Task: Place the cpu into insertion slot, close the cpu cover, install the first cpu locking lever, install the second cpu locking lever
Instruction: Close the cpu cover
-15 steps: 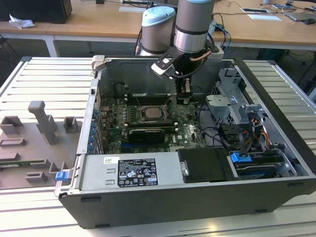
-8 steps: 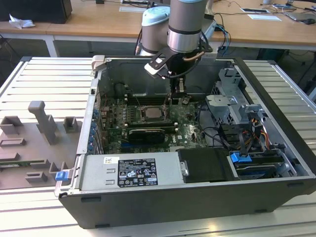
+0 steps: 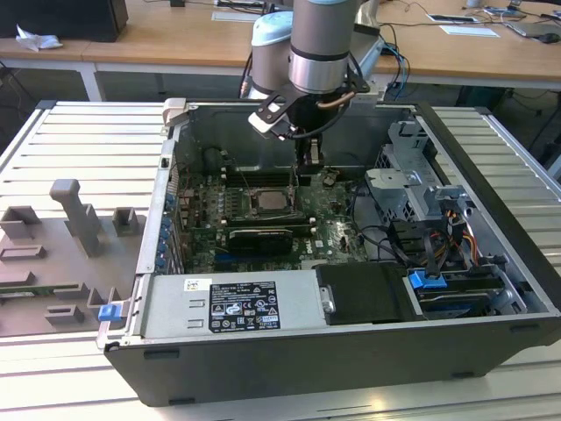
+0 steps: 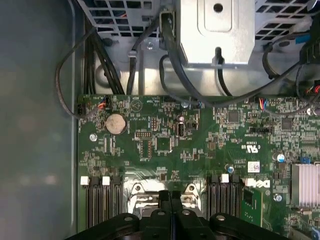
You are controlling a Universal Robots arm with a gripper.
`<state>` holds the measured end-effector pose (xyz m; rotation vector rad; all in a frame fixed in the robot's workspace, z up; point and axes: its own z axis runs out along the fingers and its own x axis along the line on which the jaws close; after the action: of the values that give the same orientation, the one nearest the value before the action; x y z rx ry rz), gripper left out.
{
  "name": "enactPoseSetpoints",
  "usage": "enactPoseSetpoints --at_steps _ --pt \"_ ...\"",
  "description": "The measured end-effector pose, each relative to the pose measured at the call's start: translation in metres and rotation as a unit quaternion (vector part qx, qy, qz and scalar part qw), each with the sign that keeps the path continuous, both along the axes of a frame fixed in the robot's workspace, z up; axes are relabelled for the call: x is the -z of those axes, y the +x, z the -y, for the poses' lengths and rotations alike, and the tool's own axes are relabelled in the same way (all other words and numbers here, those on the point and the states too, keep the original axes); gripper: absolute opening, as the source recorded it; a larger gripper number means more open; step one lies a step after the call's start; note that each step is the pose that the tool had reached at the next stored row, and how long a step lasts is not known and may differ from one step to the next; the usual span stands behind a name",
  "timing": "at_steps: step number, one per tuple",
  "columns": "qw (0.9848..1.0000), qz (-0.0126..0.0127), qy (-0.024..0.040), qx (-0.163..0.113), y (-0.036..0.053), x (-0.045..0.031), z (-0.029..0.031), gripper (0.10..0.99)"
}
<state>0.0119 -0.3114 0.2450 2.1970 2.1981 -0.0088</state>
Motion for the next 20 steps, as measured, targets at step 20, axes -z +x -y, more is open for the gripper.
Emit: enactPoseSetpoints --at_steps 20 --pt "1.0 0.0032 0.0 0.0 -0.0331 0.0003 0.0 0.106"
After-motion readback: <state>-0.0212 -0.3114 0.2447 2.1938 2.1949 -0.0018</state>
